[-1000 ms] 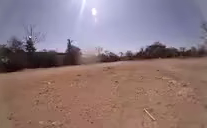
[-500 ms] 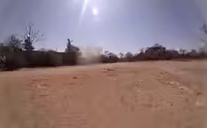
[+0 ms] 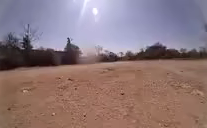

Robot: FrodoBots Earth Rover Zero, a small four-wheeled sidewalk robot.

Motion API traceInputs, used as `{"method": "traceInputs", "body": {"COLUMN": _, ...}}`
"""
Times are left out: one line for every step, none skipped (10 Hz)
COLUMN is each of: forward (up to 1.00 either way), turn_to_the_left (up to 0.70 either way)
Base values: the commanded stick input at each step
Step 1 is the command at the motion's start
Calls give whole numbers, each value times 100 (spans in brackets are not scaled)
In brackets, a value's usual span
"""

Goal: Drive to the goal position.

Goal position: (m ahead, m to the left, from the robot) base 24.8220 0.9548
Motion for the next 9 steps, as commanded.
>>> {"method": "traceInputs", "body": {"forward": 100, "turn_to_the_left": 0}}
{"method": "traceInputs", "body": {"forward": 100, "turn_to_the_left": 0}}
{"method": "traceInputs", "body": {"forward": 100, "turn_to_the_left": 0}}
{"method": "traceInputs", "body": {"forward": 100, "turn_to_the_left": 0}}
{"method": "traceInputs", "body": {"forward": 100, "turn_to_the_left": 0}}
{"method": "traceInputs", "body": {"forward": 100, "turn_to_the_left": 0}}
{"method": "traceInputs", "body": {"forward": 100, "turn_to_the_left": 0}}
{"method": "traceInputs", "body": {"forward": 100, "turn_to_the_left": 0}}
{"method": "traceInputs", "body": {"forward": 100, "turn_to_the_left": 0}}
